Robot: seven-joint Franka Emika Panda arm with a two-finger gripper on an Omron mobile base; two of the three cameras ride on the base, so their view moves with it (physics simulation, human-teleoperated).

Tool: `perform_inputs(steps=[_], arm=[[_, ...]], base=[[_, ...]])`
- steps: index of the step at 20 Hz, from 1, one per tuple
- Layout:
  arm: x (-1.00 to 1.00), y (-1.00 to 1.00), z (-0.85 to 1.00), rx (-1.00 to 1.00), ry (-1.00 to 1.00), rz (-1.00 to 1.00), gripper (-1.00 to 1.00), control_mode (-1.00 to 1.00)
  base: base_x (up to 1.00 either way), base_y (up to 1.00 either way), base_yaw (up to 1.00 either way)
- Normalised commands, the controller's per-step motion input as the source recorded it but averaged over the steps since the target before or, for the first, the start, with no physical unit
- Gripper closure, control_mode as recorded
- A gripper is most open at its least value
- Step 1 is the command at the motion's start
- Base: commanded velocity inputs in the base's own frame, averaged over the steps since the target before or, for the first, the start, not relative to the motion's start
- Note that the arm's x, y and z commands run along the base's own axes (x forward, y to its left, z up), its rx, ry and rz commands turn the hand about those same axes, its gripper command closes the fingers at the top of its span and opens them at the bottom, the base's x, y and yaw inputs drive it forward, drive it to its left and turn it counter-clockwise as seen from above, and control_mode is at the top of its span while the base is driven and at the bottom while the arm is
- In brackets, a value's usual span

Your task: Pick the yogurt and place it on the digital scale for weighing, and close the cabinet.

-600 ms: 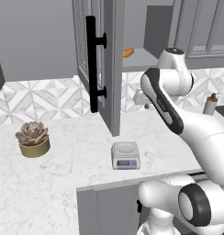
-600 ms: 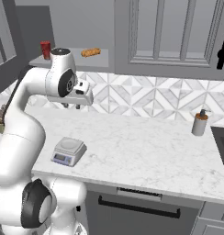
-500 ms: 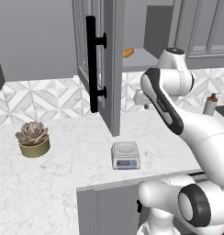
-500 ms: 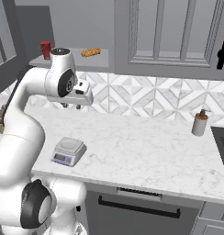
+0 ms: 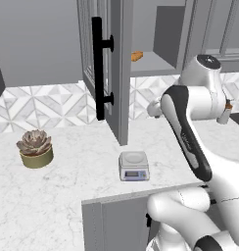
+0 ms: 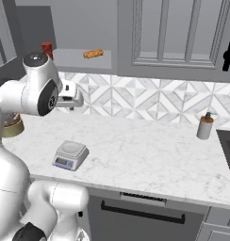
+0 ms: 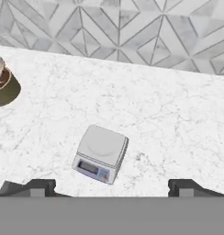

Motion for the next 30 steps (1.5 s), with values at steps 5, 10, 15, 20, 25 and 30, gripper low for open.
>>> perform_inputs(steps=[5, 10, 15, 20, 25, 30], arm=[[-0.27, 0.13, 0.61, 0.00, -0.41, 0.12, -1.00, -1.00], [-0.07, 0.04, 0.45, 0.00, -0.48, 0.13, -1.00, -1.00], [-0.02, 0.04, 0.35, 0.00, -0.41, 0.15, -1.00, -1.00], [0.00, 0.02, 0.43, 0.02, -0.16, 0.12, -1.00, -1.00], [0.00, 0.08, 0.50, 0.02, -0.04, 0.17, -1.00, -1.00], [0.05, 0.43, 0.44, 0.00, 0.07, 0.17, -1.00, -1.00]], base=[[0.00, 0.00, 0.00], [0.00, 0.00, 0.00], [0.00, 0.00, 0.00], [0.00, 0.00, 0.00], [0.00, 0.00, 0.00], [0.00, 0.00, 0.00]])
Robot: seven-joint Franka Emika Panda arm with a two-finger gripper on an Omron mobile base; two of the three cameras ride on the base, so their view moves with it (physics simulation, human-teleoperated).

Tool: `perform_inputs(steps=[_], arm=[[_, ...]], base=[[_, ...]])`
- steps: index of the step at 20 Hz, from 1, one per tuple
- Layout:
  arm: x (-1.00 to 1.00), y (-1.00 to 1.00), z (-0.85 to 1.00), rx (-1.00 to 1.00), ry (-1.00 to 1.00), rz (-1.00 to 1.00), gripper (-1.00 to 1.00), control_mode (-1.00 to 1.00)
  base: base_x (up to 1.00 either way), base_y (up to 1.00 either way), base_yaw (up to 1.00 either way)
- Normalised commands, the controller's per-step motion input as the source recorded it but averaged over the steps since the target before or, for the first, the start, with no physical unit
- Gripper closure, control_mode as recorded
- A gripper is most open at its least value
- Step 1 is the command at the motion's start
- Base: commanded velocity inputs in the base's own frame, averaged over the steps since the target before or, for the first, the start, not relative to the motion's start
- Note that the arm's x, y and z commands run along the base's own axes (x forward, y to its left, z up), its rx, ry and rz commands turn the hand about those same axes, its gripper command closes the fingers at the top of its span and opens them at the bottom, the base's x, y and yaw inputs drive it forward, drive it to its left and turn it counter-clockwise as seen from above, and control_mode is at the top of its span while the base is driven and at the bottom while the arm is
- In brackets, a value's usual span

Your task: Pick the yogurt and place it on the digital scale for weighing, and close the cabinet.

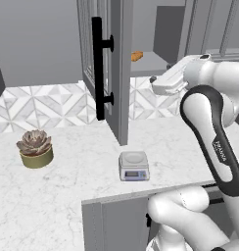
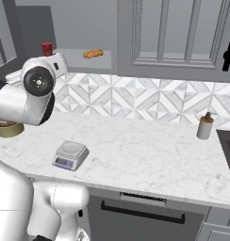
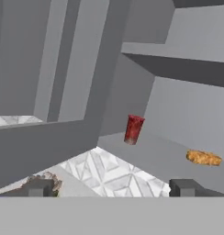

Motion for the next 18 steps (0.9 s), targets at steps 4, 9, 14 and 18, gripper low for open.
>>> perform_inputs(steps=[4, 9, 14, 18], arm=[[0.31, 0.23, 0.00, 0.09, 0.00, 0.05, -1.00, -1.00], [0.43, 0.22, -0.02, 0.10, -0.04, 0.01, -1.00, -1.00], [0.42, 0.12, -0.01, 0.01, -0.02, 0.00, -1.00, -1.00], [0.47, 0.19, -0.05, 0.00, 0.00, 0.00, -1.00, -1.00]], base=[[0.00, 0.00, 0.00], [0.00, 0.00, 0.00], [0.00, 0.00, 0.00], [0.00, 0.00, 0.00]])
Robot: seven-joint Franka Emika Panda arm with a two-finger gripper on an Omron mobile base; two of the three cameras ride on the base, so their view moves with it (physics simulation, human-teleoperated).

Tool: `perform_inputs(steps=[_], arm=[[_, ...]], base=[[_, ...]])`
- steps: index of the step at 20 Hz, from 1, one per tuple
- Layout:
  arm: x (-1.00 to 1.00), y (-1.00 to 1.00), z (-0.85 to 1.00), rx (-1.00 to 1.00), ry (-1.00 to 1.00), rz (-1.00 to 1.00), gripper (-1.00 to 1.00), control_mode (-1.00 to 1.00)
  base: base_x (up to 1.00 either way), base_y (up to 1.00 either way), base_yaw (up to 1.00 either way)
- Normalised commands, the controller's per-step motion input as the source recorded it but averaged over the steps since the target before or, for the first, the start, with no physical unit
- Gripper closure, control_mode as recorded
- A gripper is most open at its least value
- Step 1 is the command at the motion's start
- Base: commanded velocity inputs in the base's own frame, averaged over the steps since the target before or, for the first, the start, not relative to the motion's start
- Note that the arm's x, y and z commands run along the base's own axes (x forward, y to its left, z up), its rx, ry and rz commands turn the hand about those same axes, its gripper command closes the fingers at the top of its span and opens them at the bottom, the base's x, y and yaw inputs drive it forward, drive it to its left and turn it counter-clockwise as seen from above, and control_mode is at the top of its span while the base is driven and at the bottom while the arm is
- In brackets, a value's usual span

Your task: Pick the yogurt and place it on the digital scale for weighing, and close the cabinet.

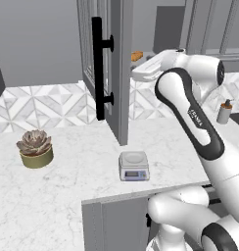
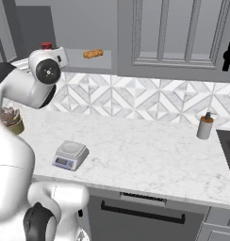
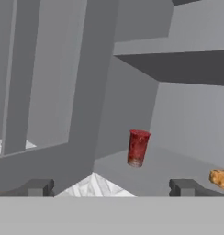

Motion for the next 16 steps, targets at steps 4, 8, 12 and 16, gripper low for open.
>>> perform_inputs(steps=[4, 8, 12, 16], arm=[[0.37, 0.03, 0.00, 0.01, 0.02, 0.01, -1.00, -1.00], [0.46, -0.13, 0.00, 0.06, 0.03, 0.04, -1.00, -1.00], [0.40, -0.02, 0.00, 0.12, 0.01, 0.04, -1.00, -1.00], [0.50, 0.00, 0.00, 0.09, 0.05, 0.03, -1.00, -1.00]], base=[[0.00, 0.00, 0.00], [0.00, 0.00, 0.00], [0.00, 0.00, 0.00], [0.00, 0.00, 0.00]])
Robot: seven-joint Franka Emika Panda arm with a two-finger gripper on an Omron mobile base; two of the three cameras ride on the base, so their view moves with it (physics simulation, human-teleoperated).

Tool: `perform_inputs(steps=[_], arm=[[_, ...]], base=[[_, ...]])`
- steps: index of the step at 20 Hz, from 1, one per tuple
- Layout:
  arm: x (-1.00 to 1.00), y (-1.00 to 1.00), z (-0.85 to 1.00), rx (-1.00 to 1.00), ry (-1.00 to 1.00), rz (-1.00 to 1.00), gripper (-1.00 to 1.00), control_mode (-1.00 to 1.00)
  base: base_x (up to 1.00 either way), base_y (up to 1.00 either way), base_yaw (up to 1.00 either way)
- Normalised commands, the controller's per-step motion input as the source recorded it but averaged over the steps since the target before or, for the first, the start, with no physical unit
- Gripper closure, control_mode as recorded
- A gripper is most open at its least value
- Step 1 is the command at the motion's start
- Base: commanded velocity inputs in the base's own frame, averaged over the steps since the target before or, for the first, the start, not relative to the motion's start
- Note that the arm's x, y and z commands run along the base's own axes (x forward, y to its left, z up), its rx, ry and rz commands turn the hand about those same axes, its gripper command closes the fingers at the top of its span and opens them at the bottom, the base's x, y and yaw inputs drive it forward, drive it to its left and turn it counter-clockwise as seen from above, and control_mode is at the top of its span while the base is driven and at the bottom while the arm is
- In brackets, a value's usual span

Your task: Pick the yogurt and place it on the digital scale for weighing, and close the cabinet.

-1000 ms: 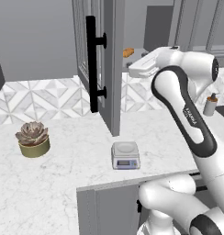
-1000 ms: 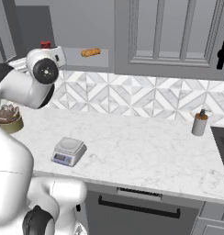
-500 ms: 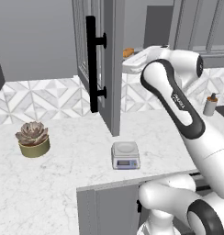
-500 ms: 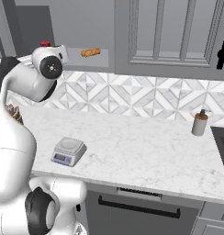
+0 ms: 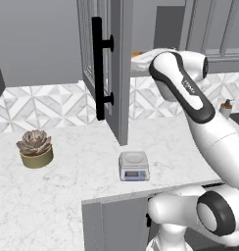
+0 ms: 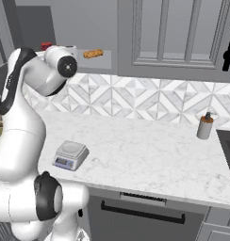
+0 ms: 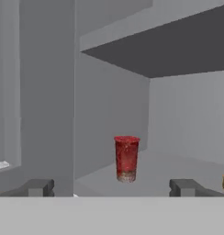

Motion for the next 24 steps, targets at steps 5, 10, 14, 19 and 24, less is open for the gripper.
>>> perform_inputs(steps=[5, 10, 14, 19, 24], arm=[[0.38, 0.05, -0.02, -0.01, 0.07, 0.00, -1.00, -1.00], [0.58, 0.24, -0.04, -0.05, 0.04, 0.00, -1.00, -1.00], [0.61, 0.18, 0.00, 0.00, 0.05, 0.00, -1.00, -1.00], [0.10, 0.43, 0.00, 0.00, 0.00, 0.00, -1.00, -1.00], [0.09, 0.16, 0.00, 0.00, 0.01, 0.00, -1.00, -1.00]], base=[[0.00, 0.00, 0.00], [0.00, 0.00, 0.00], [0.00, 0.00, 0.00], [0.00, 0.00, 0.00], [0.00, 0.00, 0.00]])
